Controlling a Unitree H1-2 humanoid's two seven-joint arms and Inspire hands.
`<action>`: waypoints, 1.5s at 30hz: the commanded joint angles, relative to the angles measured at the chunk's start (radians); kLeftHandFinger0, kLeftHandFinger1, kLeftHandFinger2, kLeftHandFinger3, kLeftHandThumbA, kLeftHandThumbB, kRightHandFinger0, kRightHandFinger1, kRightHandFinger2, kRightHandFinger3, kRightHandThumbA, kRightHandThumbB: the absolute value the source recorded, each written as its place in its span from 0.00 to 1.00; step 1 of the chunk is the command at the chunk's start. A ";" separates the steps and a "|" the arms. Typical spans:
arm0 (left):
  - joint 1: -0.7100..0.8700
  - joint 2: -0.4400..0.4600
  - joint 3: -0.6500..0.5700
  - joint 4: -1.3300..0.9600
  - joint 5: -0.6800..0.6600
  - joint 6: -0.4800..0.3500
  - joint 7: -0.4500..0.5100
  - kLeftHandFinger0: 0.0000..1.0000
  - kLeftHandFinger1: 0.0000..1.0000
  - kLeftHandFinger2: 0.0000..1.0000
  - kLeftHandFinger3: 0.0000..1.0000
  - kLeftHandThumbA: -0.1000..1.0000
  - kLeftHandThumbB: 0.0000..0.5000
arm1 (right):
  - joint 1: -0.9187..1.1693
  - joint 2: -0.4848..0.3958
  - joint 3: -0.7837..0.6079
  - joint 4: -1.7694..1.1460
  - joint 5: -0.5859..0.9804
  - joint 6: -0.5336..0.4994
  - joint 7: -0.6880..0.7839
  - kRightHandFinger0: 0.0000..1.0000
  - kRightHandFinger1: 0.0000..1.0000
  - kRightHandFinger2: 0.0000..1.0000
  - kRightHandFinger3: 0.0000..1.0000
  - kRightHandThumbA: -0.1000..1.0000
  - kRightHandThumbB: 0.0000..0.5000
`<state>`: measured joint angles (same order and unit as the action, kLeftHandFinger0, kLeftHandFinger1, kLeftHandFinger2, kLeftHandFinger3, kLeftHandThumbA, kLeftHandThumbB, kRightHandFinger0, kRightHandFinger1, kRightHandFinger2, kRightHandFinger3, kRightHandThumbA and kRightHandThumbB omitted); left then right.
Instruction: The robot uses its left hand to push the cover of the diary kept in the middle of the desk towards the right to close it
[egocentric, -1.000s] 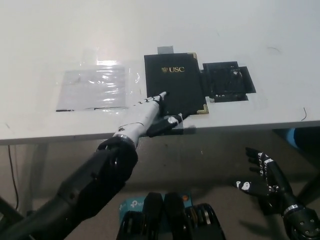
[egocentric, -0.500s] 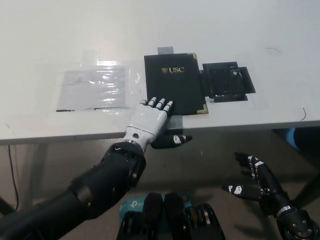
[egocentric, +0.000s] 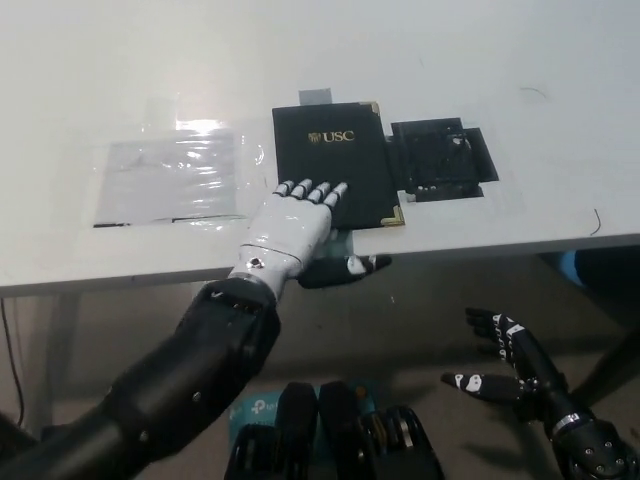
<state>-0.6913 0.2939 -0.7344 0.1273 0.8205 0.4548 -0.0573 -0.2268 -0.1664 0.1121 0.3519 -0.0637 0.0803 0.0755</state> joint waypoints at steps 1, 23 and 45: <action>0.147 -0.176 0.486 -0.387 -0.534 -0.032 0.027 1.00 1.00 1.00 1.00 1.00 0.17 | -0.032 -0.009 -0.021 -0.028 0.010 -0.009 0.013 0.81 0.89 0.86 0.85 1.00 1.00; 0.612 -0.237 1.318 -0.424 -1.648 -0.051 -0.097 1.00 1.00 1.00 1.00 1.00 0.42 | -0.039 -0.016 -0.054 -0.004 0.025 -0.015 -0.010 0.80 0.88 0.86 0.86 1.00 1.00; 0.753 -0.301 1.488 -0.284 -1.547 -0.083 -0.125 1.00 1.00 1.00 1.00 1.00 0.57 | -0.053 -0.015 -0.065 0.017 0.027 -0.014 -0.020 0.83 0.91 0.87 0.86 1.00 1.00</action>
<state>0.0317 0.0596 0.4656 -0.1177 -0.1467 0.4545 -0.0947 -0.2262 -0.1666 0.1057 0.3740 -0.0636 0.0804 0.0749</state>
